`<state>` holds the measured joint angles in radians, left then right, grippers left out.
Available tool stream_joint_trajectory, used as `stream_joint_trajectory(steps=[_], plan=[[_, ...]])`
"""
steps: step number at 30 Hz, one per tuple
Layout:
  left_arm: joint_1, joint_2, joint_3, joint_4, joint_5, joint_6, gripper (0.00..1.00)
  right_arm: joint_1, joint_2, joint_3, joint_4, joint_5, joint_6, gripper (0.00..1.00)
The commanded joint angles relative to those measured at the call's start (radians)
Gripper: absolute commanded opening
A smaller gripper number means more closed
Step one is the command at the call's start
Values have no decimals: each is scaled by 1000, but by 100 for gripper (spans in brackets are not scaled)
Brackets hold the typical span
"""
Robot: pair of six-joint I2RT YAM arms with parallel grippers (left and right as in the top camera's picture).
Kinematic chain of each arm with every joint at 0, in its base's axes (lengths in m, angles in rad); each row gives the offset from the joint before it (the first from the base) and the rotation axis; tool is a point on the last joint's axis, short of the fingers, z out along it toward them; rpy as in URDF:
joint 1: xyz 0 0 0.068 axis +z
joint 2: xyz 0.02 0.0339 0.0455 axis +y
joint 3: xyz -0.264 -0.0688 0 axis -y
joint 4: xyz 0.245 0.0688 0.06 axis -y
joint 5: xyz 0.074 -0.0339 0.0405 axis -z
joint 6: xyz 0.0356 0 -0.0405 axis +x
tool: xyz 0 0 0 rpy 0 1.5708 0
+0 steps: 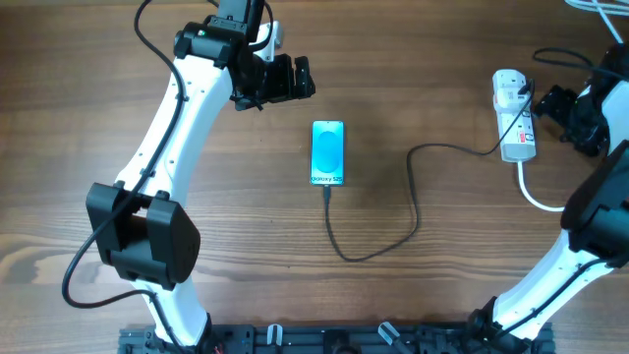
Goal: Plug charger to phone and switch on socket
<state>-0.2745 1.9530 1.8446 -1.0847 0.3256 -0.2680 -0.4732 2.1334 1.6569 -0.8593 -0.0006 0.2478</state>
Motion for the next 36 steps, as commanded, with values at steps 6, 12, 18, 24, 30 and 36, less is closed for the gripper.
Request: stream_joint_trajectory(steps=[6, 12, 18, 24, 30, 36], plan=[[5, 7, 1, -1, -6, -2, 100, -2, 21, -52, 98, -47, -38, 100], [5, 7, 1, -1, -6, -1, 100, -2, 21, -103, 147, -62, -39, 100], [5, 7, 1, -1, -6, -2, 100, -2, 21, -110, 184, -105, -39, 100], [5, 7, 1, -1, -6, -2, 100, -2, 23, -111, 192, -105, -39, 100], [5, 7, 1, -1, -6, -2, 100, -2, 23, -116, 174, -106, -39, 100], [5, 7, 1, -1, -6, -2, 100, -2, 23, -170, 214, -106, -39, 100]])
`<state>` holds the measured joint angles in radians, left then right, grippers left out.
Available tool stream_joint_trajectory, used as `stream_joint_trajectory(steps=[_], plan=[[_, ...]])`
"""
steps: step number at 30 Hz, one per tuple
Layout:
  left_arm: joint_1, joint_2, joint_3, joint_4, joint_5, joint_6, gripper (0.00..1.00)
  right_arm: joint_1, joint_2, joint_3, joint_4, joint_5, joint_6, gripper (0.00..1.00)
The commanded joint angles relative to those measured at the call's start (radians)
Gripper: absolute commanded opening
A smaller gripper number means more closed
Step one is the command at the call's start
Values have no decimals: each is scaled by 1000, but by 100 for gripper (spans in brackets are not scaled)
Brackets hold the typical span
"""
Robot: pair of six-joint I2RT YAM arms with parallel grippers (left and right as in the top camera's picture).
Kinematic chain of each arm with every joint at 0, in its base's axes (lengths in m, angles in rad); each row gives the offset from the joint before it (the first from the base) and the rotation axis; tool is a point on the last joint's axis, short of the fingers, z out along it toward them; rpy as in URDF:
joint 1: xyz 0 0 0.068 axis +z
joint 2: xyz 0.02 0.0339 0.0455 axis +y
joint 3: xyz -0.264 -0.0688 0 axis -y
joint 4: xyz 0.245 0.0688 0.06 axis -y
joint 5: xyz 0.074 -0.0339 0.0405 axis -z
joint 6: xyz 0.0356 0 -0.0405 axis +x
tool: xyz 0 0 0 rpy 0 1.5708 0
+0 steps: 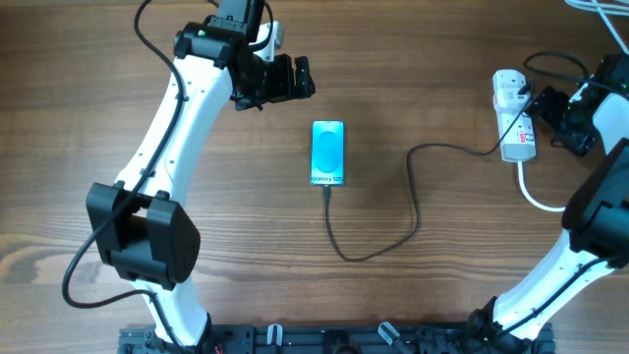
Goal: Plug charger to phone and switch on socket
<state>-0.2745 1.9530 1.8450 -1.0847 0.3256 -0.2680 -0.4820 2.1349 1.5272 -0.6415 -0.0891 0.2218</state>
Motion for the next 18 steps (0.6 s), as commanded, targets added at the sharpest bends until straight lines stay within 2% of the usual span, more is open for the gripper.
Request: stream_joint_trajectory(steps=[1, 12, 18], plan=[[5, 7, 1, -1, -6, -2, 100, 6, 22, -44, -2, -26, -13, 100], [5, 7, 1, -1, -6, -2, 100, 7, 22, -44, -25, -154, -66, 100], [5, 7, 1, -1, -6, -1, 100, 7, 22, -44, -51, -148, -65, 99]])
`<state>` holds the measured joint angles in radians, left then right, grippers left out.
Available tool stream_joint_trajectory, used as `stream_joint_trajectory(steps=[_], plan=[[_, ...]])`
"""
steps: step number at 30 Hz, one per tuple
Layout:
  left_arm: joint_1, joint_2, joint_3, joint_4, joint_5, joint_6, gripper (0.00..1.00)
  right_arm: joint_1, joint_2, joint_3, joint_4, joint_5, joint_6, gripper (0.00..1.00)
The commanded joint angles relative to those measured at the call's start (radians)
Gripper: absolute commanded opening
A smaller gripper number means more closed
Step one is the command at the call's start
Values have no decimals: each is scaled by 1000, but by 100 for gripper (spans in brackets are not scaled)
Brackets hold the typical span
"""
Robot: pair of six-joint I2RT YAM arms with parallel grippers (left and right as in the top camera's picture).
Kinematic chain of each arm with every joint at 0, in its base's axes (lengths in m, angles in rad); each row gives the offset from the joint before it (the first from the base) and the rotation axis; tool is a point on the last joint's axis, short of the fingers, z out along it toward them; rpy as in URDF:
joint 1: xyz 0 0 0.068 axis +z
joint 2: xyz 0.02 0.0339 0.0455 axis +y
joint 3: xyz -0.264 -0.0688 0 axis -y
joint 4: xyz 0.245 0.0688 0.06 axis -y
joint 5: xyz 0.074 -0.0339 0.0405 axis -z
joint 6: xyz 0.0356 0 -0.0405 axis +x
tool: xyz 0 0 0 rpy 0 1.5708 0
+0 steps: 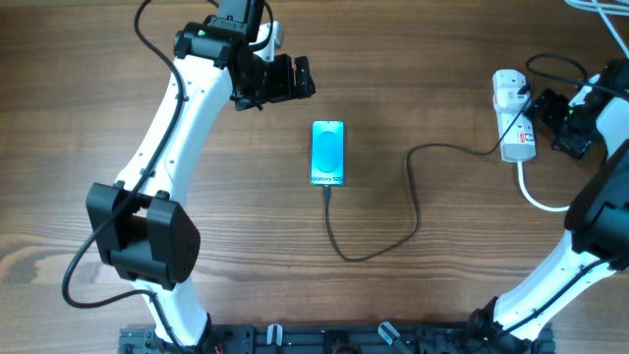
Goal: Plug charger to phone and switch on socket
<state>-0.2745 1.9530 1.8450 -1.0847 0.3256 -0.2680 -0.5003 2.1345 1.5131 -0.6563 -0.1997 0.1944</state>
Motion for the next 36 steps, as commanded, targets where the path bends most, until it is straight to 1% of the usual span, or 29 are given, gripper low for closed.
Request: stream_joint_trajectory(steps=[1, 5, 8, 13, 16, 18, 22, 25, 26, 29, 30, 32, 36], plan=[[5, 7, 1, -1, -6, -2, 100, 26, 22, -29, -45, -32, -35, 100], [5, 7, 1, -1, -6, -2, 100, 25, -1, -26, -148, 59, 27, 100], [5, 7, 1, -1, -6, -1, 100, 25, -83, -26, -236, 129, 104, 100], [5, 7, 1, -1, -6, -2, 100, 25, -314, -26, -364, 159, 105, 100], [5, 7, 1, -1, -6, -2, 100, 26, -500, -31, -486, 154, 126, 100], [5, 7, 1, -1, -6, -2, 100, 35, -586, -40, -522, 154, 128, 100], [5, 7, 1, -1, -6, -2, 100, 111, -829, -138, -526, 151, 128, 100], [5, 7, 1, -1, -6, -2, 100, 191, -1020, -248, -509, 151, 132, 100], [5, 7, 1, -1, -6, -1, 100, 229, -1122, -312, -497, 149, 160, 100], [5, 7, 1, -1, -6, -2, 100, 286, -1328, -426, -465, 148, 197, 100], [5, 7, 1, -1, -6, -2, 100, 291, -1412, -467, -449, 148, 210, 100], [5, 7, 1, -1, -6, -1, 100, 291, -1525, -519, -422, 151, 229, 100], [5, 7, 1, -1, -6, -2, 100, 291, -1681, -562, -423, 151, 262, 100]])
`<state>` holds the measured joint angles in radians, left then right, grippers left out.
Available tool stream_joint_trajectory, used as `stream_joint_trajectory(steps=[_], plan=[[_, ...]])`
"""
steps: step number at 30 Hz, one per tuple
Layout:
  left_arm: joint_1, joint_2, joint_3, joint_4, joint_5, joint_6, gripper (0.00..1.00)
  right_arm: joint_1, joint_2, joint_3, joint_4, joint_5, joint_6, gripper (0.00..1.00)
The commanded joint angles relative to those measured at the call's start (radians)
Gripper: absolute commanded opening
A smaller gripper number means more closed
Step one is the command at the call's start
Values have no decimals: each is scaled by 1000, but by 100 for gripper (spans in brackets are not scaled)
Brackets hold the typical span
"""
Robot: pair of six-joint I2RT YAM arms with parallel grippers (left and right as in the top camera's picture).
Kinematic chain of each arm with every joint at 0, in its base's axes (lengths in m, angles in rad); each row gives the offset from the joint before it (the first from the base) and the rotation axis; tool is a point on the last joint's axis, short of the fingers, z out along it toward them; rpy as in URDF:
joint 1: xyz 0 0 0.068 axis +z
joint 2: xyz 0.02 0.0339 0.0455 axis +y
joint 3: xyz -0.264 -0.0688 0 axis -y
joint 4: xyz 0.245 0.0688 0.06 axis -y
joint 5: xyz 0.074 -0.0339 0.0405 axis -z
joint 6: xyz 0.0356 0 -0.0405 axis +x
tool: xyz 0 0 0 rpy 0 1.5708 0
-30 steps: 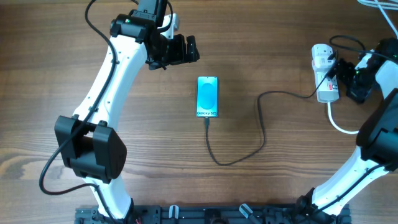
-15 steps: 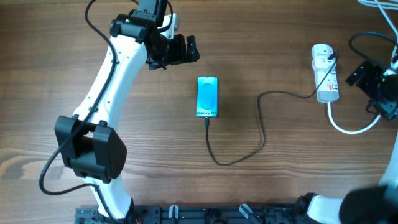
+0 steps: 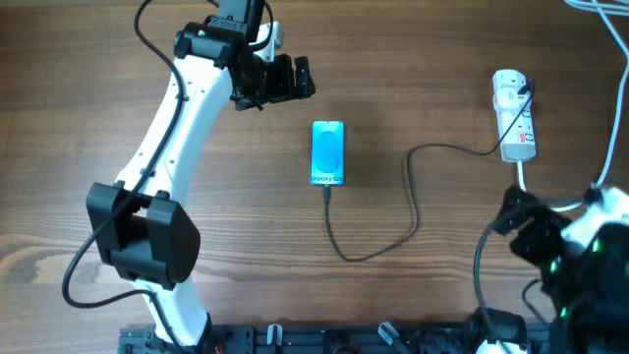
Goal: Plug charger to phone and switch on socket
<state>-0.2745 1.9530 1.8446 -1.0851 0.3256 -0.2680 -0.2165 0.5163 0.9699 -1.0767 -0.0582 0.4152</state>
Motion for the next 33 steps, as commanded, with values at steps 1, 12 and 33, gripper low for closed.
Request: stream_joint_trajectory(steps=[1, 12, 33], plan=[[5, 7, 1, 0, -6, -2, 100, 7, -97, -19, 2, 10, 50, 100], [5, 7, 1, 0, -6, -2, 100, 7, -119, -19, -21, 39, 58, 100], [5, 7, 1, 0, -6, -2, 100, 92, -120, -64, -18, 65, 4, 100]])
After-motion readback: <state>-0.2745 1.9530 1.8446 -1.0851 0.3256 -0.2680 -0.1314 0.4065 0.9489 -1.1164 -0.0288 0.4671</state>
